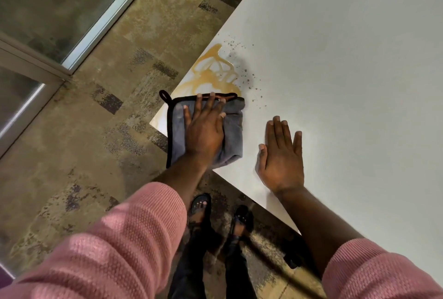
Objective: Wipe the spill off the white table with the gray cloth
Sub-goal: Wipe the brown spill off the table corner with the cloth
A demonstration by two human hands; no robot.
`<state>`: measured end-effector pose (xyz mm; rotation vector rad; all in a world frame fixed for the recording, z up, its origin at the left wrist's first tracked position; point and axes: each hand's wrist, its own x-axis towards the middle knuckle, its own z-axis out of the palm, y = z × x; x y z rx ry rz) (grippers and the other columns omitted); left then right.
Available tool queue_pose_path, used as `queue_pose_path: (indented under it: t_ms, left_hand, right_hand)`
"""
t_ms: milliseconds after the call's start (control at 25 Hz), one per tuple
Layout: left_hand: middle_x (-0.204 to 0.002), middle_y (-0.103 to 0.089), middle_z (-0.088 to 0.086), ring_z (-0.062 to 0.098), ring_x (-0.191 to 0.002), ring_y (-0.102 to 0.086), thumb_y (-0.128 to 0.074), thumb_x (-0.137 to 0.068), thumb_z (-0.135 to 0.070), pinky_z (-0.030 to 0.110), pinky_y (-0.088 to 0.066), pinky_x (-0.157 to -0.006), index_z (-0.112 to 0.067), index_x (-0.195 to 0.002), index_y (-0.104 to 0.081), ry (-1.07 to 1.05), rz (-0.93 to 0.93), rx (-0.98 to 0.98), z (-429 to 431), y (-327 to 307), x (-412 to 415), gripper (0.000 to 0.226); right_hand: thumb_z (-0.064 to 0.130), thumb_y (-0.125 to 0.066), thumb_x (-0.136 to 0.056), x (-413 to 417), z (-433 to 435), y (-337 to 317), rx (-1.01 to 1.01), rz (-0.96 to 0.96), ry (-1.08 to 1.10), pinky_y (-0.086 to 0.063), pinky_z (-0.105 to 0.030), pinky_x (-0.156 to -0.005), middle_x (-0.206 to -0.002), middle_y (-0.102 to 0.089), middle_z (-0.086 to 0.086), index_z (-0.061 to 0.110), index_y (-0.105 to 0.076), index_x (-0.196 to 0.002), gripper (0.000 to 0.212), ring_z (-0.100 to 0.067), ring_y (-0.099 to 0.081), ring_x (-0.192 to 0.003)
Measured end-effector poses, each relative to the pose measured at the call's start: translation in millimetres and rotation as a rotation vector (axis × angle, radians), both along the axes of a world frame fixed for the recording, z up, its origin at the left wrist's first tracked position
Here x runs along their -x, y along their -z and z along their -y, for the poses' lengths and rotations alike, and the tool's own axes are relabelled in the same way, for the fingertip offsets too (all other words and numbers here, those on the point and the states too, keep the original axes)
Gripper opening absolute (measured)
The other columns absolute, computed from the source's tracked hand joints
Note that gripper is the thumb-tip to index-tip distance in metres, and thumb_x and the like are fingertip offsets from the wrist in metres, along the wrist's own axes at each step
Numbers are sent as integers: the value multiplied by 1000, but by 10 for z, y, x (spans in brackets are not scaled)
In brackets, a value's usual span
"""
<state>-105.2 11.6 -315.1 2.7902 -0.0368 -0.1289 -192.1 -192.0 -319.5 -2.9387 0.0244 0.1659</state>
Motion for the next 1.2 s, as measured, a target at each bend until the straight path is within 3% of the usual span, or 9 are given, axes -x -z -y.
queue_pose_path:
  t_ms: [280,440,640,800,920,1200]
  left_hand:
    - [-162,-41,-4,25,-157,-24,-35,-106,-38,59,-18,-125,-30,-147,-53,52,23,-5,22,30,746,46]
    - [-164,-39,-7,21,-158,-21,-32,-105,-40,57,-16,-126,-34,-148,-51,98,-10,-2,-159,23,453,48]
    - [-163,-40,-4,24,-157,-23,-38,-106,-34,53,-13,-127,-30,-147,-52,-70,34,-1,-379,21,-104,44]
    - [-163,-40,-6,23,-157,-23,-37,-104,-34,56,-17,-126,-30,-146,-53,-134,19,-15,-254,28,291,45]
    - [-161,-43,-7,24,-156,-26,-35,-104,-37,58,-20,-124,-34,-145,-53,-58,-12,2,-239,35,611,46]
    - [-162,-43,-1,26,-154,-29,-44,-107,-30,55,-20,-124,-25,-147,-53,-218,5,76,-939,-10,-276,42]
  right_hand:
    - [33,-31,-105,-6,-5,-32,-25,7,4,-9,-57,-128,-172,-18,-13,6,-24,-163,64,-28,-14,-160]
    - [32,-32,-103,-15,-25,-54,-26,10,9,-10,-57,-128,-172,-19,-13,6,-26,-162,65,-28,-14,-160]
    - [33,-28,-104,-12,-38,-39,9,-15,4,-6,-56,-129,-173,-16,-12,7,-21,-164,65,-26,-10,-161]
    - [33,-28,-104,-15,-21,-7,7,5,6,-8,-57,-128,-172,-19,-14,5,-23,-163,66,-29,-14,-160]
    - [32,-29,-104,2,-22,-7,-16,22,6,-10,-59,-127,-172,-19,-15,5,-23,-163,65,-31,-15,-160]
    - [34,-26,-104,-3,-22,28,-36,21,3,-6,-58,-128,-173,-13,-12,7,-18,-164,67,-27,-8,-161]
